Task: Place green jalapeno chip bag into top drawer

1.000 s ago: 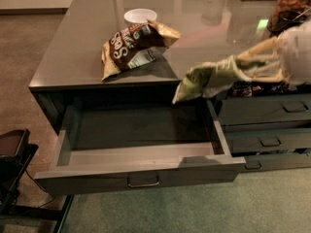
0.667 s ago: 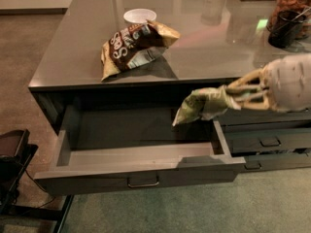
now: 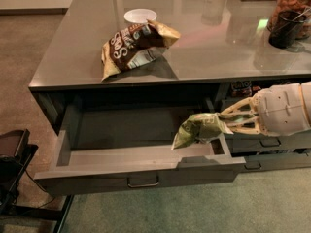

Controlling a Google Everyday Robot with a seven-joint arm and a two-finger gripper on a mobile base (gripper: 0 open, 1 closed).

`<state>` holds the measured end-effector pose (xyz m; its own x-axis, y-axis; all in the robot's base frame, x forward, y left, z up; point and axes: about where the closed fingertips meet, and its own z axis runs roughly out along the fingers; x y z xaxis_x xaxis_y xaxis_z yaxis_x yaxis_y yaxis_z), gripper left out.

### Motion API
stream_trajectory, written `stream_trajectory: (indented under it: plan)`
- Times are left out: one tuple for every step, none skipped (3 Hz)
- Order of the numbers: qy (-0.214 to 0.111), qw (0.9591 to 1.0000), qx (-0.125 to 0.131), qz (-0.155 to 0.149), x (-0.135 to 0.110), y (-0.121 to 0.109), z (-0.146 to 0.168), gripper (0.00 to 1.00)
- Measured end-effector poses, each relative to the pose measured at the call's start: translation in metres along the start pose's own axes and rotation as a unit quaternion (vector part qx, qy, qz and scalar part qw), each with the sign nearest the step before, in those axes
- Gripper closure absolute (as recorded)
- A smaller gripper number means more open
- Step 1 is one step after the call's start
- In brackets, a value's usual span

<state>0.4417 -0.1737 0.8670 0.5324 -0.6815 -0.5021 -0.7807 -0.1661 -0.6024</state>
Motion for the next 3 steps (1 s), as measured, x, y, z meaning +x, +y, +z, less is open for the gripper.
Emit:
stream_trajectory:
  plan:
    - [0.01, 0.9999, 0.002, 0.003, 0.003, 0.003, 0.004, 1.0]
    - [0.044, 0.999, 0.001, 0.003, 0.02, 0.008, 0.028, 1.0]
    - [0.062, 0.9979, 0.021, 0.0, 0.048, 0.001, 0.061, 1.0]
